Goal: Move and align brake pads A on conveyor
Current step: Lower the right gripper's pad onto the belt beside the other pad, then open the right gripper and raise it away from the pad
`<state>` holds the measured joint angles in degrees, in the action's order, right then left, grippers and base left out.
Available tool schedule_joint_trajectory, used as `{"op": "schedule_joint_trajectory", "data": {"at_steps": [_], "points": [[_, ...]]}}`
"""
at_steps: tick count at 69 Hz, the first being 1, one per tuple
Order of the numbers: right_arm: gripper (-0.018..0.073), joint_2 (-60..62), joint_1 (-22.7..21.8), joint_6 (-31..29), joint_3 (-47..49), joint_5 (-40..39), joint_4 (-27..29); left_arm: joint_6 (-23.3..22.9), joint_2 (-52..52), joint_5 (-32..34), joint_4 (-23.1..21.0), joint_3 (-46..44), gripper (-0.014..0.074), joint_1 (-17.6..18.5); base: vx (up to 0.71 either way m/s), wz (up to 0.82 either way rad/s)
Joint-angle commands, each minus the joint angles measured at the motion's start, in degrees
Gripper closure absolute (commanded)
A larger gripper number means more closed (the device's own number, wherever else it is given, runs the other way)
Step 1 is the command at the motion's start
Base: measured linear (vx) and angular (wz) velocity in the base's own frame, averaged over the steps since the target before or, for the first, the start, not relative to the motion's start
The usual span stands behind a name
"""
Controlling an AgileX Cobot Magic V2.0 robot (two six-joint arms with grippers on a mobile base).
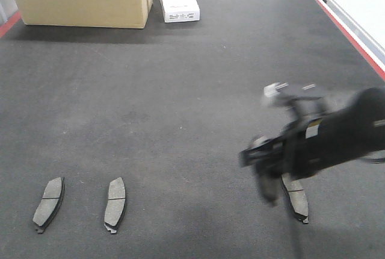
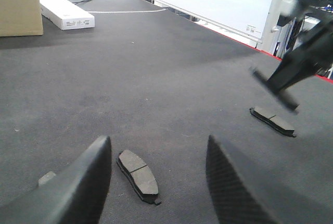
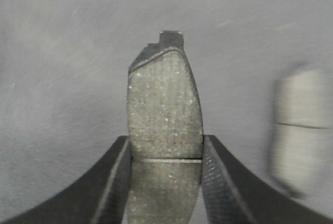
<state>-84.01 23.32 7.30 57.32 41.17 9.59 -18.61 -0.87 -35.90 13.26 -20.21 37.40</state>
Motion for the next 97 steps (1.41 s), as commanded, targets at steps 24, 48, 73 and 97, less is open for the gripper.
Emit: {"op": "schedule_joint_trajectory", "data": {"at_steps": [24,48,73,97], "points": [[0.0439,-15.4,3.6,12.3,8.8,-1.8,-6.8,-0.2,0.0,3.6,0.5,-1.2,0.0202,0.4,0.0,0.0],[0.0144,-22.7,3.6,14.0,13.4,1.7,-6.8,-0.2,0.0,3.5,0.5,-1.2,0.0202,0.4,0.0,0.0],[0.0088,-14.2,3.6,14.3,13.3,0.8,-12.6,-0.2,0.0,3.4,0.5,-1.2,0.0202,0.4,0.0,0.0],[0.0088,7.1,3.6,14.0,3.1,-6.7,-19.7,-0.2,0.0,3.4,0.5,-1.2,0.0202,0.4,0.0,0.0]]}}
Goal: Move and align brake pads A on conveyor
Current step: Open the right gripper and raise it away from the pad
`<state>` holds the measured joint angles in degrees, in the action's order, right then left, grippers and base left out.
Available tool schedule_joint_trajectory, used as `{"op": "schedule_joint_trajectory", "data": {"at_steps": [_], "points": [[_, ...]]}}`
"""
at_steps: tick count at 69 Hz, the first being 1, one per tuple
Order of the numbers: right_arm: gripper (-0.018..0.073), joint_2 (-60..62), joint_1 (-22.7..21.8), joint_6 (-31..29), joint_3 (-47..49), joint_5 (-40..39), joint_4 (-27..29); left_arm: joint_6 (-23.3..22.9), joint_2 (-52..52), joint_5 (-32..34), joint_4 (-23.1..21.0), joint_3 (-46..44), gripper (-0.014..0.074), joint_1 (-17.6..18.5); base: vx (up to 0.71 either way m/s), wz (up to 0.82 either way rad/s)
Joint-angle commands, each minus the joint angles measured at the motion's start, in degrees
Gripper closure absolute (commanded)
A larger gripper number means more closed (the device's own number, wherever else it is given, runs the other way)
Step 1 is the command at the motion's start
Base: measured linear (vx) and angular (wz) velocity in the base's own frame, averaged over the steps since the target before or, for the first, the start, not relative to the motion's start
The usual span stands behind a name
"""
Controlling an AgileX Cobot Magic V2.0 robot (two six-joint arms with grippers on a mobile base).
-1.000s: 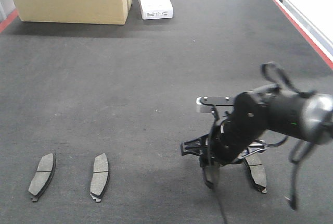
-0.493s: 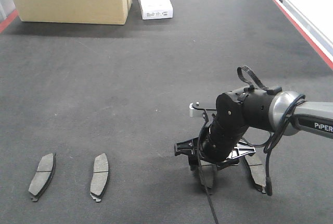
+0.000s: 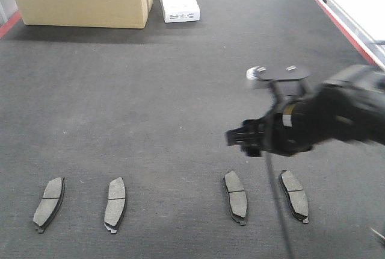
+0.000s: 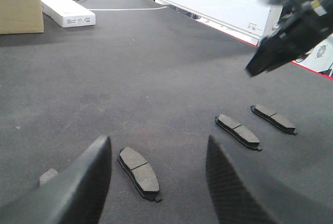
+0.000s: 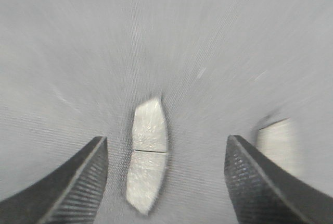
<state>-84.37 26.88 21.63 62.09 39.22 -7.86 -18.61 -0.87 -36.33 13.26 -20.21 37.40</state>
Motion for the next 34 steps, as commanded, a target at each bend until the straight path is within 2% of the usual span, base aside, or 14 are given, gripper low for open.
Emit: {"op": "schedule_joint_trajectory", "data": {"at_steps": [1,14,34], "points": [[0.0088,8.5,0.1,-0.3,-2.3,-5.1,-2.4,-0.2,0.0,3.8,0.5,-1.2,0.0202,0.4,0.0,0.0],[0.0088,22.4,0.1,-0.6,-11.1,-7.1,-4.8,-0.2,0.0,3.8,0.5,-1.2,0.0202,0.4,0.0,0.0],[0.0088,45.0,0.1,-2.1,-22.3,-7.0,-5.0,-0.2,0.0,4.0,0.5,-1.2,0.0202,0.4,0.0,0.0]]}}
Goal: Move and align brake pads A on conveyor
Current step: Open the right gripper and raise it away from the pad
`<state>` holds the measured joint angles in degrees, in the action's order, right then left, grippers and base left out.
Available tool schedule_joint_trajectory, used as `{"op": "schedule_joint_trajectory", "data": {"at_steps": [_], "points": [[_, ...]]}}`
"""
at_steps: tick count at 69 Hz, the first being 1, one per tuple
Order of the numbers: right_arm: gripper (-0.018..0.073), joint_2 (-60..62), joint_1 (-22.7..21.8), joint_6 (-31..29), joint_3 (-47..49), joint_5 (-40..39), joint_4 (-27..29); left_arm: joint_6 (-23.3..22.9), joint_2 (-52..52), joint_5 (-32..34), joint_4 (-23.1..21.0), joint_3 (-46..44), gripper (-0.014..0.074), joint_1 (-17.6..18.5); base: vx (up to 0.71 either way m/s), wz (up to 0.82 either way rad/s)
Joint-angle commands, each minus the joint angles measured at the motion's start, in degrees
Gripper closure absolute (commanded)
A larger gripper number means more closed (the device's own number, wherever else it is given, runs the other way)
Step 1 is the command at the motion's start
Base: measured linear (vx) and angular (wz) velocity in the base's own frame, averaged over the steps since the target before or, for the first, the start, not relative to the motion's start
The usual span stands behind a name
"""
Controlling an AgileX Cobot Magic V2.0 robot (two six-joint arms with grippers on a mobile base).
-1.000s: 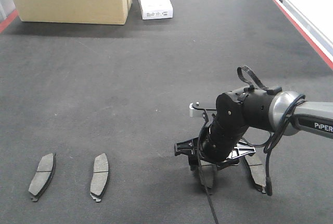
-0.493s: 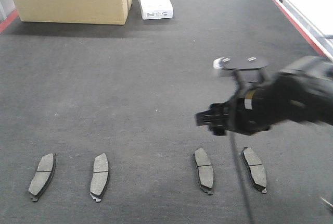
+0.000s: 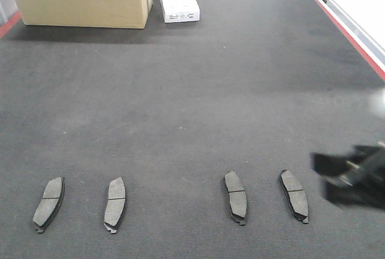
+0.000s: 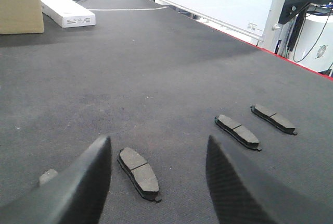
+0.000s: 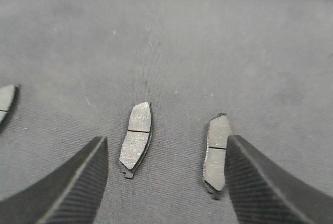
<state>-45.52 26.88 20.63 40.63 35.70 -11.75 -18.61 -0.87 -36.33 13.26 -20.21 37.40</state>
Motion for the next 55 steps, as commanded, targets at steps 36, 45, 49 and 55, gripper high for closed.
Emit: {"op": "schedule_joint_trajectory", "data": {"at_steps": [36,45,49,55], "points": [[0.0088,37.3,0.0,-5.4,-16.4,-7.5,-0.6,-0.2,0.0,4.5,0.6,-1.2,0.0202,0.4,0.0,0.0],[0.0092,37.3,0.0,-5.6,-16.4,-7.7,-1.0,-0.2,0.0,4.5,0.6,-1.2,0.0204,0.4,0.0,0.0],[0.0128,37.3,0.0,-5.9,-16.4,-7.6,-1.2,-0.2,0.0,4.5,0.6,-1.2,0.0218,0.4,0.0,0.0],[0.0261,37.3,0.0,-7.3,-16.4,-7.6,-1.3,0.3,0.0,4.5,0.6,-1.2,0.0318,0.4,0.0,0.0]]}}
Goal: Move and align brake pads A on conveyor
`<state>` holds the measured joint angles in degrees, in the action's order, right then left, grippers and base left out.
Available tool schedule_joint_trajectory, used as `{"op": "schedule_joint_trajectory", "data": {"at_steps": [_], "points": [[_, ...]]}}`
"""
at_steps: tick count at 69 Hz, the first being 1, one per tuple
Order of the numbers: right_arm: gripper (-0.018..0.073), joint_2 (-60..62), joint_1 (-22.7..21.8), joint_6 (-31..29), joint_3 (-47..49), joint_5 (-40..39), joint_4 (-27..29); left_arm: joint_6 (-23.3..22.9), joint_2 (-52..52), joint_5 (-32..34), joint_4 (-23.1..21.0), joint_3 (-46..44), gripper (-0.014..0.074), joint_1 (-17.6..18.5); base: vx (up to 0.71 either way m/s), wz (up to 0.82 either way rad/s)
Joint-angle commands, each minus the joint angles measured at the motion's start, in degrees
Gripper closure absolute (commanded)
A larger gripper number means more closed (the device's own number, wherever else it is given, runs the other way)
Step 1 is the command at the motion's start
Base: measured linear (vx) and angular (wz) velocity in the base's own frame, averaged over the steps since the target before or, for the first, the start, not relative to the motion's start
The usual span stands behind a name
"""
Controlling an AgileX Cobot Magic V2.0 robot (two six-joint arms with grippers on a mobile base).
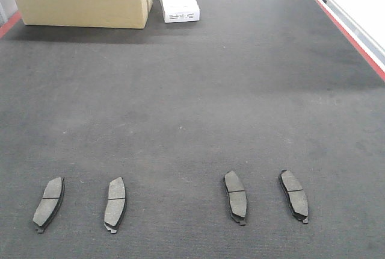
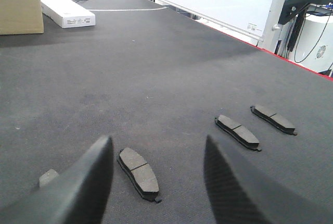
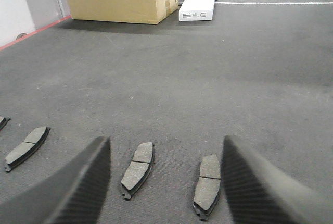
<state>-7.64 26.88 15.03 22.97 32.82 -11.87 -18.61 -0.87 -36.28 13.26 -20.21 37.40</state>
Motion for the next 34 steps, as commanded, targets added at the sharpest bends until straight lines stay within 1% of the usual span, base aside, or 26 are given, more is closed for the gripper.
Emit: {"op": "schedule_joint_trajectory", "data": {"at_steps": [1,2,4,7,8,9,14,34], "points": [[0.029,-0.6,0.0,-1.9,1.3,-4.7,-1.2,0.4,0.0,4.4,0.5,-1.2,0.0342,0.4,0.0,0.0],[0.0335,-0.6,0.0,-1.9,1.3,-4.7,-1.2,0.6,0.0,4.4,0.5,-1.2,0.0381,0.4,0.0,0.0],[0.0399,-0.6,0.0,-1.9,1.3,-4.7,-1.2,0.9,0.0,4.4,0.5,-1.2,0.044,0.4,0.0,0.0],[0.0531,-0.6,0.0,-1.9,1.3,-4.7,-1.2,1.2,0.0,4.5,0.5,-1.2,0.0546,0.4,0.0,0.0],[0.0562,-0.6,0.0,-1.9,1.3,-4.7,-1.1,1.2,0.0,4.6,0.5,-1.2,0.059,0.4,0.0,0.0],[0.0577,-0.6,0.0,-1.8,1.3,-4.7,-0.8,1.2,0.0,4.6,0.5,-1.2,0.0605,0.4,0.0,0.0],[0.0573,-0.6,0.0,-1.8,1.3,-4.6,0.0,1.2,0.0,5.1,0.5,-1.2,0.0605,0.4,0.0,0.0],[0.0571,-0.6,0.0,-1.8,1.3,-3.7,-0.4,1.2,0.0,5.2,0.5,-1.2,0.0603,0.4,0.0,0.0]]}}
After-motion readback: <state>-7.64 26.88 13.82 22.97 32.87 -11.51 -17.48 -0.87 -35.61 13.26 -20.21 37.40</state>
